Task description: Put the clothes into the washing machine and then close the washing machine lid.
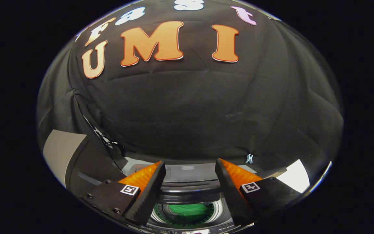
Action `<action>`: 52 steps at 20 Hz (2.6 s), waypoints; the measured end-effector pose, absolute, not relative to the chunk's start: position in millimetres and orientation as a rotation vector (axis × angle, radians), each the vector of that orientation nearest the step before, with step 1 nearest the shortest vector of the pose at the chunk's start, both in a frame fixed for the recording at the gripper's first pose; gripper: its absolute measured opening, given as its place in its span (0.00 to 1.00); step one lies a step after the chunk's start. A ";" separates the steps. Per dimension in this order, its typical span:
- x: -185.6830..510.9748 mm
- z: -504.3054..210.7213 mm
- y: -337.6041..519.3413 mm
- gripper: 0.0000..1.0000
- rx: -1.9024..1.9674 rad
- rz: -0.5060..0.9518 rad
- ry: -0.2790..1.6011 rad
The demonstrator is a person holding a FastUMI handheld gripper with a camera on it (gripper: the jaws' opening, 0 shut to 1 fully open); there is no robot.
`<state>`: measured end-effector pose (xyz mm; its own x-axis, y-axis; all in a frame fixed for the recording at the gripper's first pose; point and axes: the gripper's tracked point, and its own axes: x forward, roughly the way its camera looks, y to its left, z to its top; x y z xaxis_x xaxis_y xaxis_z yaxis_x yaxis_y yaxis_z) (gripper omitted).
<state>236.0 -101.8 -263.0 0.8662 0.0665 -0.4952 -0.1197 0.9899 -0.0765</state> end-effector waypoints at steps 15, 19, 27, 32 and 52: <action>113.7 -338.3 -161.3 0.99 0.074 -0.026 0.598; 91.1 -318.9 -171.9 0.99 0.079 -0.050 0.567; 62.6 -209.5 -179.0 0.99 0.091 -0.075 0.373; 39.9 -123.6 -166.6 0.99 0.114 -0.051 0.240; 13.5 62.3 -110.9 0.98 0.028 0.011 0.008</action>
<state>13.5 -110.9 62.3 0.9999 0.0110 -0.0081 -0.0108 0.9996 0.0276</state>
